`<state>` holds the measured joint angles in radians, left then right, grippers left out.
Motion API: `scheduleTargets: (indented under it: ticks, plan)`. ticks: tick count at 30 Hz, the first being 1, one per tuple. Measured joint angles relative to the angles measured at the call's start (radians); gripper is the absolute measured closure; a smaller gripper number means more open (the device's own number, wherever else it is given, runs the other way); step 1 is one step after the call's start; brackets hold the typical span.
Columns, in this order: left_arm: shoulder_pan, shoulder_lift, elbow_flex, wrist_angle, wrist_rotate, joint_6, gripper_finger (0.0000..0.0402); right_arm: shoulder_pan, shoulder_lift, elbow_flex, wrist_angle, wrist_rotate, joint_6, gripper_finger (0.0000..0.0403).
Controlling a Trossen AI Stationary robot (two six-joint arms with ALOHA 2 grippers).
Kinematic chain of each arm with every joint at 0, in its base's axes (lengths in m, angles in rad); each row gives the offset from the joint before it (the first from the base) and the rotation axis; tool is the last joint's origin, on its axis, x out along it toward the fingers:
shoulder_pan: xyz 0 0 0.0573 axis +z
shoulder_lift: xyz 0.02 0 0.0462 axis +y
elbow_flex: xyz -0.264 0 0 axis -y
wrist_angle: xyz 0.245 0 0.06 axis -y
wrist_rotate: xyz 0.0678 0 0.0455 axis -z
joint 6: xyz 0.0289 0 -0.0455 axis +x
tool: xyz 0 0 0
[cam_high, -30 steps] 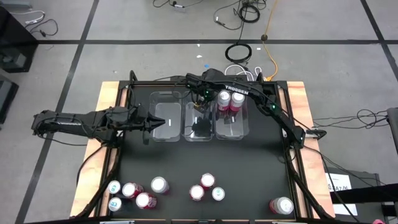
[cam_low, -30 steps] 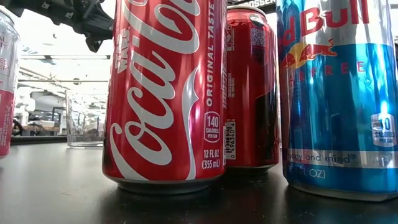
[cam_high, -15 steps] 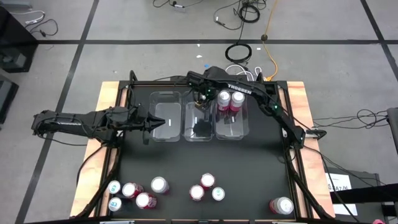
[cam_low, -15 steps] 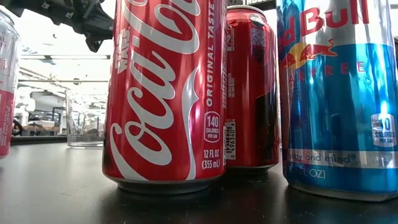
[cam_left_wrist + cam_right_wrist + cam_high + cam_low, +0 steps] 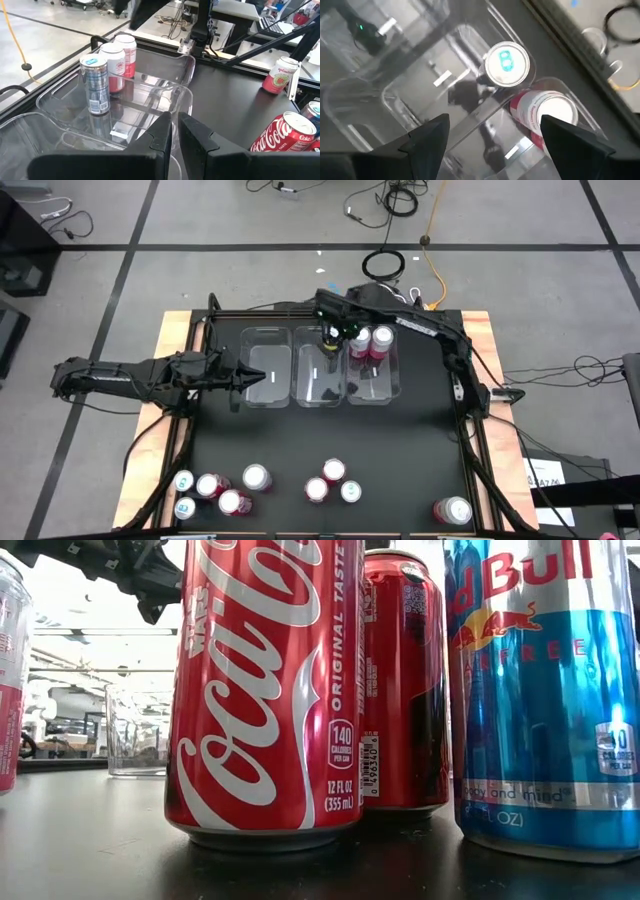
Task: Sort soda cans
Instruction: Put the pink-white soda can into the right transparent bin
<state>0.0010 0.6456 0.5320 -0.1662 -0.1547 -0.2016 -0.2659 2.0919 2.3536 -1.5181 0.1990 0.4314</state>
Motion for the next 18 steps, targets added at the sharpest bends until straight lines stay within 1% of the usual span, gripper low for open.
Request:
scheduleTargets:
  ticks: [3,7,15,18]
  plan:
    - [0.000,0.000,0.000,0.000,0.000,0.000,0.0359,0.076,-0.044,0.000,-0.008,0.106,0.027,0.0099]
    - [0.000,0.000,0.000,0.000,0.000,-0.001,0.0359,0.179,-0.084,-0.029,0.001,0.152,0.048,0.0099]
    - [0.000,0.000,0.000,0.000,0.000,-0.001,0.0359,0.381,-0.110,-0.138,-0.027,0.291,0.244,0.0099]
    - [0.000,0.000,0.000,0.001,0.000,-0.002,0.0359,0.444,-0.119,-0.198,-0.046,0.304,0.298,0.0099]
